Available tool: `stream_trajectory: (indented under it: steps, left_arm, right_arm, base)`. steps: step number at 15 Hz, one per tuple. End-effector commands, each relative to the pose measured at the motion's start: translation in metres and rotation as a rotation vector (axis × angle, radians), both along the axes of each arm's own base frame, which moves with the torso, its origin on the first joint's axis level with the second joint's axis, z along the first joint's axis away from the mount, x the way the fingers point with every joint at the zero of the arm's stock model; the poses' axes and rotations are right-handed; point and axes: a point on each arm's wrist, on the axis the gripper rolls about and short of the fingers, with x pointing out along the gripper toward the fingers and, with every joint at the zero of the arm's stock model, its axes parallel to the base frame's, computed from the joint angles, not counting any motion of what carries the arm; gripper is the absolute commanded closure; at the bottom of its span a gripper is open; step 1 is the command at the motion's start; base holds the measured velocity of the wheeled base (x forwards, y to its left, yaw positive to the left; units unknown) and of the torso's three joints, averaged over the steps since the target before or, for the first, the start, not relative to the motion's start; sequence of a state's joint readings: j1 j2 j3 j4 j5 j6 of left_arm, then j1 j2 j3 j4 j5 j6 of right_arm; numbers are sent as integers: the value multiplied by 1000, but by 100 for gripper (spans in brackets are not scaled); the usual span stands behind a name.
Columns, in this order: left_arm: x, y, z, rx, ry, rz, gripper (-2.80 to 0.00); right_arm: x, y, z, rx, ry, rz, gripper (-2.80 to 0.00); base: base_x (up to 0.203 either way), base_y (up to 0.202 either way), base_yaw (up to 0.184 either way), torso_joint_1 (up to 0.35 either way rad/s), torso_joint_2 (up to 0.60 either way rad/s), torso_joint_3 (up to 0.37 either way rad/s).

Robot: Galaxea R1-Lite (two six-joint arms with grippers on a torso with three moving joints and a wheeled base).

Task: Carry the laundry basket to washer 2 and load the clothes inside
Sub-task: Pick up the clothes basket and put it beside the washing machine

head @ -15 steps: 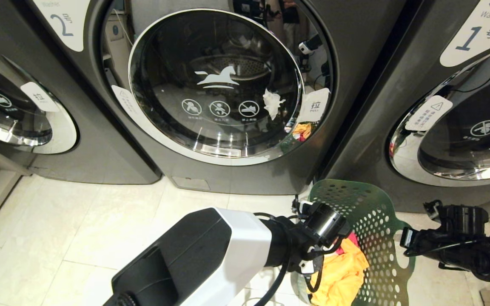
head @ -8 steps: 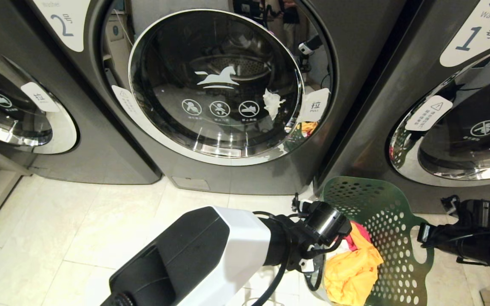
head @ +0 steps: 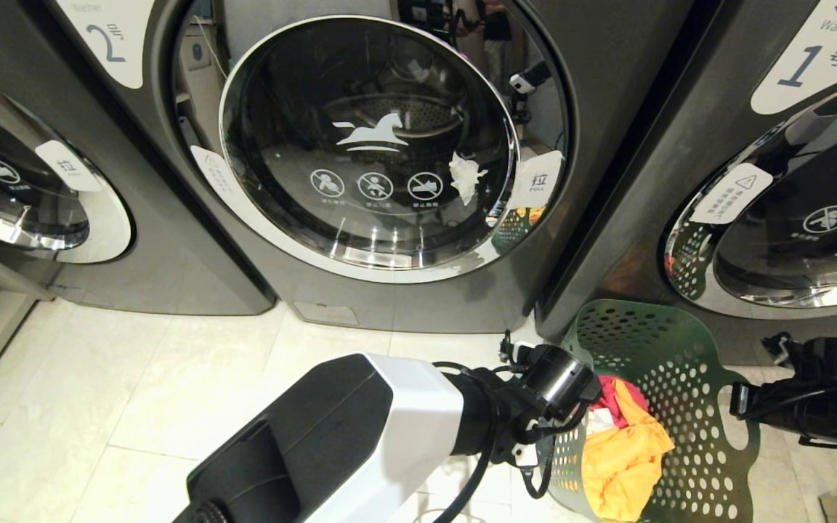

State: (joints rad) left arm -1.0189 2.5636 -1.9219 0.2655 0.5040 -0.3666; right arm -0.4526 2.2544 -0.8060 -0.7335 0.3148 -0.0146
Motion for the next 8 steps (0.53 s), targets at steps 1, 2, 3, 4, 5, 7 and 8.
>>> stream_trajectory:
  steps: [1,2,3,4,5,7,8]
  left_arm:
    - [0,0,-1,1,0,4,-280]
    - [0,0,-1,1,0,4,-280]
    - [0,0,-1,0,1,5,-280]
    - [0,0,-1,-2,0,5,-280]
    - [0,0,-1,-2,0,5,-280]
    - [0,0,1,-4,-2,5,-280]
    - [0,0,1,-5,-1,6,-280]
  right_arm:
    - [4,-2,-7,2,28,12,0]
    - [6,-3,-8,-1,30,14,0]
    - [8,-4,-9,-3,31,16,0]
    - [8,-4,-9,-6,30,16,-280]
    - [8,-4,-7,-6,27,16,-280]
    - [4,-1,-3,-4,25,17,-280]
    - [2,0,-1,-1,25,20,-280]
  base:
    - [0,0,0,0,0,0]
    - [0,0,0,0,0,0]
    - [0,0,0,0,0,0]
    - [0,0,0,0,0,0]
    - [0,0,0,0,0,0]
    - [0,0,0,0,0,0]
    - [0,0,0,0,0,0]
